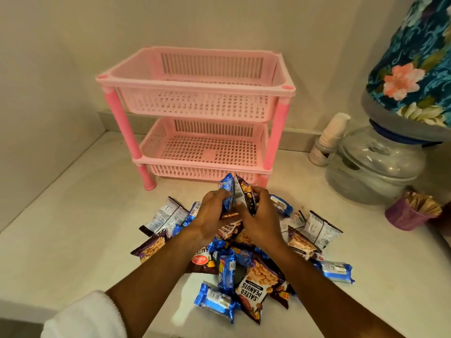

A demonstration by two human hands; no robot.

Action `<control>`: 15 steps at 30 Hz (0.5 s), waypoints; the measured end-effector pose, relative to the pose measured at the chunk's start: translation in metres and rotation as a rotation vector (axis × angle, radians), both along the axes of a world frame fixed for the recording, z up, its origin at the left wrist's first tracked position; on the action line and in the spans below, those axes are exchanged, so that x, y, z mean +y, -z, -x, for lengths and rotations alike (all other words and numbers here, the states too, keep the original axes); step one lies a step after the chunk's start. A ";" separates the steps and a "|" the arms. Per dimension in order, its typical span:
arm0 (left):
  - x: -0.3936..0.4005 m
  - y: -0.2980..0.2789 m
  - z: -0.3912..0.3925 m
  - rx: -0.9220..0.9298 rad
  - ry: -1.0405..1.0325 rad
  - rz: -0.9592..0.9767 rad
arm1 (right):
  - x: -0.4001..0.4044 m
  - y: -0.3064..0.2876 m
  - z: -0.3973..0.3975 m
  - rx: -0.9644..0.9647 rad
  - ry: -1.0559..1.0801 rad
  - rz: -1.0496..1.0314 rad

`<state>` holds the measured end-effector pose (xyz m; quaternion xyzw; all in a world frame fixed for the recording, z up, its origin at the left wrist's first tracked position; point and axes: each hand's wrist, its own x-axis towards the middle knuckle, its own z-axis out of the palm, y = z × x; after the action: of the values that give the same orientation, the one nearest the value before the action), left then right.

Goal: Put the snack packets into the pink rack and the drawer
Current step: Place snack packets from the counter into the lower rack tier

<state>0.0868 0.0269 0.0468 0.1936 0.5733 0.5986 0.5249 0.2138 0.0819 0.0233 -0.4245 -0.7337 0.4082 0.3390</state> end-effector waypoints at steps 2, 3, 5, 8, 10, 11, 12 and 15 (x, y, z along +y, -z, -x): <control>-0.004 -0.004 0.014 -0.031 -0.019 -0.058 | -0.002 -0.005 0.012 0.042 -0.055 0.062; -0.006 -0.005 0.022 -0.049 -0.027 -0.081 | -0.003 -0.010 0.018 0.091 -0.079 0.121; -0.009 -0.009 0.040 -0.099 -0.031 -0.100 | -0.001 -0.019 0.031 0.261 -0.084 0.298; -0.011 -0.013 0.066 -0.101 -0.027 -0.065 | 0.003 -0.029 0.046 0.339 -0.088 0.436; -0.012 -0.017 0.083 -0.112 -0.037 -0.047 | 0.004 -0.033 0.058 0.364 -0.093 0.542; -0.011 -0.017 0.091 -0.119 -0.040 -0.041 | 0.006 -0.035 0.066 0.401 -0.086 0.636; -0.010 -0.018 0.098 -0.118 -0.041 -0.034 | 0.008 -0.036 0.072 0.444 -0.083 0.735; -0.005 -0.021 0.124 -0.042 -0.020 -0.012 | 0.013 -0.038 0.093 0.461 -0.080 0.838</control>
<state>-0.0370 0.0214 0.0680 0.1786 0.5605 0.6111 0.5295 0.1210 0.0948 0.0608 -0.3945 -0.4274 0.7650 0.2768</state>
